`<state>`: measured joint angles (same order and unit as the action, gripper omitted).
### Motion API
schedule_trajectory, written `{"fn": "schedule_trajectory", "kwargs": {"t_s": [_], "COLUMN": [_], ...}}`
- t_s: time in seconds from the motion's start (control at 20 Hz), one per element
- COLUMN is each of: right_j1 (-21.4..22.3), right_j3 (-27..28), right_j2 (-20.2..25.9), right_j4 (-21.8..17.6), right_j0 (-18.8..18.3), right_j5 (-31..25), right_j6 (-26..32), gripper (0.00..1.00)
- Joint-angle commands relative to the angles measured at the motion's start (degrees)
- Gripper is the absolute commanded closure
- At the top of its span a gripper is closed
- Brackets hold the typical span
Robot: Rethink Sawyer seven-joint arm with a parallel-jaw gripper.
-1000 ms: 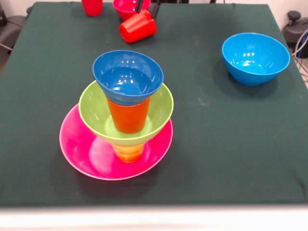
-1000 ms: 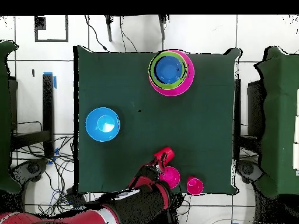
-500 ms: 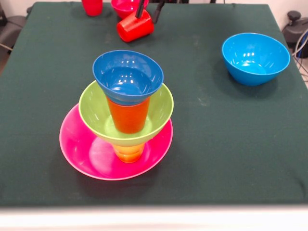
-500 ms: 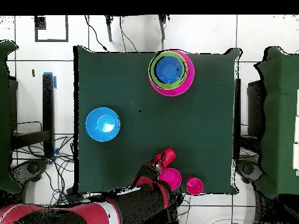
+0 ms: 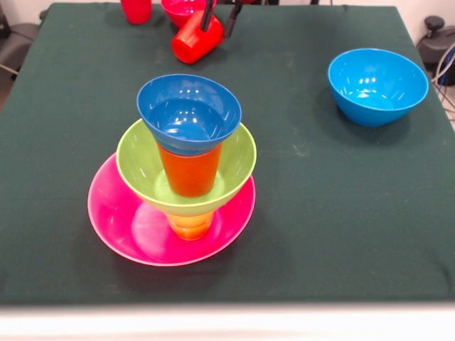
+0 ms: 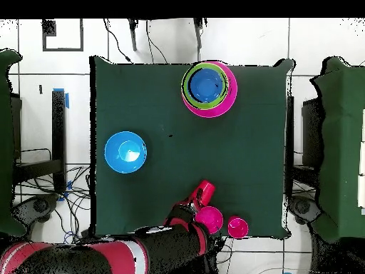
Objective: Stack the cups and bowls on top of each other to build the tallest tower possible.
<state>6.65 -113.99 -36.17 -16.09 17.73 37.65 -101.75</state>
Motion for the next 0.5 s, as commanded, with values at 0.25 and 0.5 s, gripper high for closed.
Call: {"fn": "schedule_trajectory", "kwargs": {"t_s": [0.25, 0.5], "right_j1": [-3.63, -5.10], "right_j3": [-0.84, -1.22], "right_j2": [5.78, 6.17], "right_j4": [-1.06, -2.24], "right_j0": [-1.05, -1.89], "right_j5": [2.83, 4.59], "right_j6": [-7.00, -6.76], "gripper": [0.00, 0.00]}}
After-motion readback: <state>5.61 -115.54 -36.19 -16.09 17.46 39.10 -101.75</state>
